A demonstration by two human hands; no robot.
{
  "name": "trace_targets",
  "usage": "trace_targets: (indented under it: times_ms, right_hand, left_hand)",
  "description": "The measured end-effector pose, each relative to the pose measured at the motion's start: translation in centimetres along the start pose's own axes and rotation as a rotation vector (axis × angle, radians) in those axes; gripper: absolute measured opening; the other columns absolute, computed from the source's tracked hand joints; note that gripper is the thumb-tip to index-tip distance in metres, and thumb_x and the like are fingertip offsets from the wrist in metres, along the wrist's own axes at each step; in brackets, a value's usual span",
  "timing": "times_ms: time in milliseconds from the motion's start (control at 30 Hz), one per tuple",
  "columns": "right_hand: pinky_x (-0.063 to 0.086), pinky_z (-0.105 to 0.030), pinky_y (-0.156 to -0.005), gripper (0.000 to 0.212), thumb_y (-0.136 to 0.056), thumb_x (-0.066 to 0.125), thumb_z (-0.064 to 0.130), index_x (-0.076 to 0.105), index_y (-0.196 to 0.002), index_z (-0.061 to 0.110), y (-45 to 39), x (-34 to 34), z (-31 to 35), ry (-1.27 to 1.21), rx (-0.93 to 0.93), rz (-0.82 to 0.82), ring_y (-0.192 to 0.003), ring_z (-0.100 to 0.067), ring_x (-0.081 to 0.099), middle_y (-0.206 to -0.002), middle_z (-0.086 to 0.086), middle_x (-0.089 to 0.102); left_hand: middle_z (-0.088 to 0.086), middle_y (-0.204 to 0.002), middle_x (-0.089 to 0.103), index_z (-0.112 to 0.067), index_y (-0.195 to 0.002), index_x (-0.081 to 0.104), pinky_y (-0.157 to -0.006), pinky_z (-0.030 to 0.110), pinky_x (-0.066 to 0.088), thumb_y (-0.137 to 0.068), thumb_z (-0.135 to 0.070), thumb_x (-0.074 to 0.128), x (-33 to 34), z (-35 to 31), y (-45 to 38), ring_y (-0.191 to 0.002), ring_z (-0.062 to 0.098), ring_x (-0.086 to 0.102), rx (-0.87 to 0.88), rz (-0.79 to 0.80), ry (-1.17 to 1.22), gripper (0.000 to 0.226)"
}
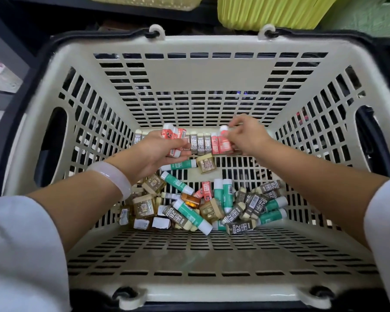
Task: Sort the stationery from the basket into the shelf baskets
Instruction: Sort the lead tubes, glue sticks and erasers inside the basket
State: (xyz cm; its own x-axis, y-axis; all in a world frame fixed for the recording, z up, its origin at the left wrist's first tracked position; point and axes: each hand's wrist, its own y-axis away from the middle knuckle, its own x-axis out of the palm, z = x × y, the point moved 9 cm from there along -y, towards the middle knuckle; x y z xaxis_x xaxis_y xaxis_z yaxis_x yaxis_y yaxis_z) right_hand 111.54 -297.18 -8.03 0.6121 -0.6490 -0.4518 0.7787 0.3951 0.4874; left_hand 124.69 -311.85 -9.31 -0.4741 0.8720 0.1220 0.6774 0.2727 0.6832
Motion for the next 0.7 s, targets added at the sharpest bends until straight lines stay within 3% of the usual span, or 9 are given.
trace_targets:
  times_ms: [67,133,200,300,433,567,700]
  right_hand:
    - [0.056,-0.039,-0.071,0.012,-0.089,0.059,0.013,0.050,-0.098,0.012,-0.8,-2.2,-1.2,0.215,-0.009,-0.101,-0.089,-0.026,0.062,-0.105,-0.013,0.060]
    - [0.055,-0.039,-0.078,0.014,-0.090,0.057,0.011,0.053,-0.104,0.009,-1.2,-3.1,-2.0,0.341,-0.035,-0.135,-0.096,-0.028,0.061,-0.107,-0.014,0.060]
    - [0.050,-0.032,-0.074,0.019,-0.090,0.055,0.008,0.056,-0.109,0.007,-1.1,-3.5,-1.7,0.488,-0.124,-0.197,-0.097,-0.027,0.059,-0.110,-0.015,0.060]
    - [0.046,-0.032,-0.072,0.019,-0.089,0.058,0.017,0.054,-0.106,0.009,-0.3,-3.1,-0.9,0.619,-0.252,-0.256,-0.090,-0.027,0.058,-0.104,-0.012,0.060]
    - [0.049,-0.037,-0.068,0.019,-0.088,0.059,0.019,0.045,-0.097,0.009,0.4,-1.8,-1.6,0.712,-0.233,-0.229,-0.082,-0.029,0.059,-0.095,-0.013,0.060]
    - [0.044,-0.034,-0.064,0.017,-0.092,0.051,0.012,0.049,-0.105,0.003,0.5,-4.5,-1.8,0.817,-0.169,-0.376,-0.088,-0.036,0.060,-0.101,-0.018,0.060]
    - [0.047,-0.035,-0.065,0.013,-0.092,0.048,0.003,0.052,-0.103,-0.001,0.1,-5.9,-2.6,0.988,-0.088,-0.371,-0.087,-0.037,0.062,-0.098,-0.022,0.063]
  left_hand:
    - [0.015,-0.099,0.068,-0.002,-0.102,0.053,-0.068,0.026,0.058,-0.086,-0.007,0.059,-0.5,-0.1,-0.2,-0.081,0.020,0.070,0.006,-0.013,0.006,0.018]
    - [0.014,-0.098,0.069,-0.002,-0.104,0.052,-0.067,0.025,0.058,-0.086,-0.009,0.060,-0.6,-0.2,-0.3,-0.080,0.020,0.071,0.010,-0.014,0.003,0.020]
    - [0.013,-0.096,0.070,-0.005,-0.099,0.052,-0.069,0.027,0.058,-0.085,-0.010,0.061,-0.6,-0.1,-0.5,-0.080,0.019,0.071,0.020,-0.007,-0.022,0.017]
    - [0.014,-0.094,0.070,-0.006,-0.095,0.055,-0.070,0.027,0.058,-0.084,-0.011,0.063,-0.3,-0.2,-0.6,-0.081,0.019,0.071,0.040,-0.002,-0.069,0.015]
    - [0.014,-0.093,0.069,-0.003,-0.097,0.057,-0.068,0.025,0.058,-0.084,-0.010,0.063,-0.3,0.0,-0.8,-0.082,0.019,0.070,0.049,0.003,-0.099,0.016]
    - [0.014,-0.091,0.069,-0.004,-0.096,0.058,-0.069,0.026,0.058,-0.085,-0.010,0.063,-0.4,-0.1,-0.7,-0.082,0.019,0.070,0.060,-0.010,-0.106,0.013]
    - [0.015,-0.093,0.068,-0.005,-0.093,0.056,-0.069,0.025,0.058,-0.085,-0.009,0.062,-0.5,-0.3,-0.7,-0.083,0.020,0.069,0.069,-0.023,-0.127,0.011]
